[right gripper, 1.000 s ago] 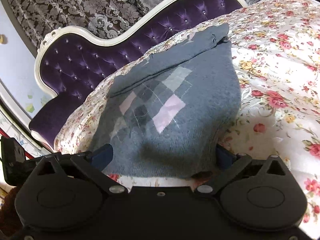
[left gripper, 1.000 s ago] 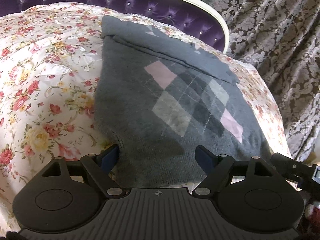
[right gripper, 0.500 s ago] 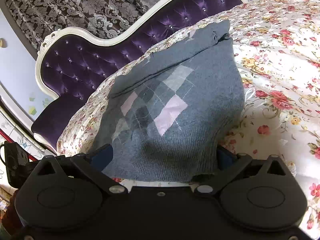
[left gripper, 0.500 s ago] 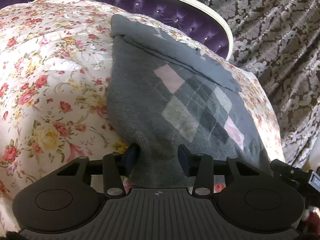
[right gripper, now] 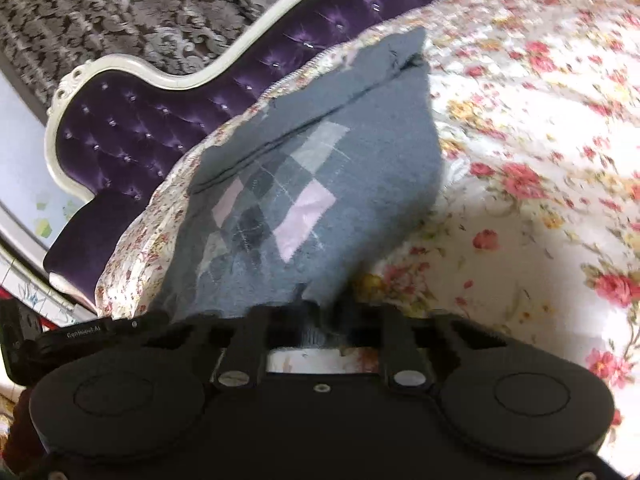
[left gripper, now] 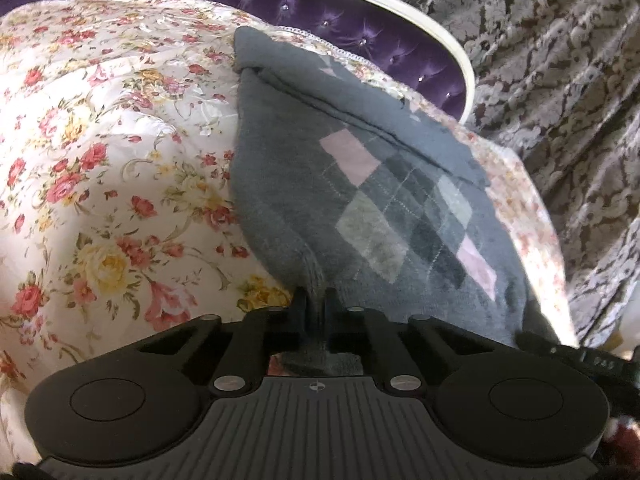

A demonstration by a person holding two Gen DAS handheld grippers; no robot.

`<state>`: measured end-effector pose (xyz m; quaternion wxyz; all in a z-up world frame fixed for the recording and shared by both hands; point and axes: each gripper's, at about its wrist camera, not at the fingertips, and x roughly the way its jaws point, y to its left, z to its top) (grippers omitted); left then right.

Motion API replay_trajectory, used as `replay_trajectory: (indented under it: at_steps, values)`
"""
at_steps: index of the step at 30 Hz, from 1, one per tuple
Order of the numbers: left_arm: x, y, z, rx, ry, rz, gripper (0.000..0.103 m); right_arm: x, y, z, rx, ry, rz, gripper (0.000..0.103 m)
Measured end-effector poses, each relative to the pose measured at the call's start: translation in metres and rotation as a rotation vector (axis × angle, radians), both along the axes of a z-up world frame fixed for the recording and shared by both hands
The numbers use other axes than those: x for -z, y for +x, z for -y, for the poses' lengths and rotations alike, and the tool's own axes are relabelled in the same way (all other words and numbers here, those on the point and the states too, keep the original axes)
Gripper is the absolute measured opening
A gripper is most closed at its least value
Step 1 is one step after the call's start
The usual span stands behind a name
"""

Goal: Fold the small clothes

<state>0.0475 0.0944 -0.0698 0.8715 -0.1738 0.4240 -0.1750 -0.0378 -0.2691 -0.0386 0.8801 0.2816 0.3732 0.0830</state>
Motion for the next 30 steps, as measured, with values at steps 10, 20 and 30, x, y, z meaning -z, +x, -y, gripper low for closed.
replay_trajectory:
  at_steps: [10,20,30]
  values:
    - [-0.052,-0.008,-0.01,0.001,-0.068,0.082,0.006,-0.035,-0.013,0.004,-0.002,0.009,0.07,0.011]
    - [-0.096,0.019,-0.002,0.065,-0.085,0.131,0.006,-0.083,0.008,0.008,-0.03,0.019,0.196,0.01]
    - [-0.096,0.022,0.002,0.076,-0.078,0.129,0.006,-0.09,0.032,0.01,-0.063,0.02,0.214,0.015]
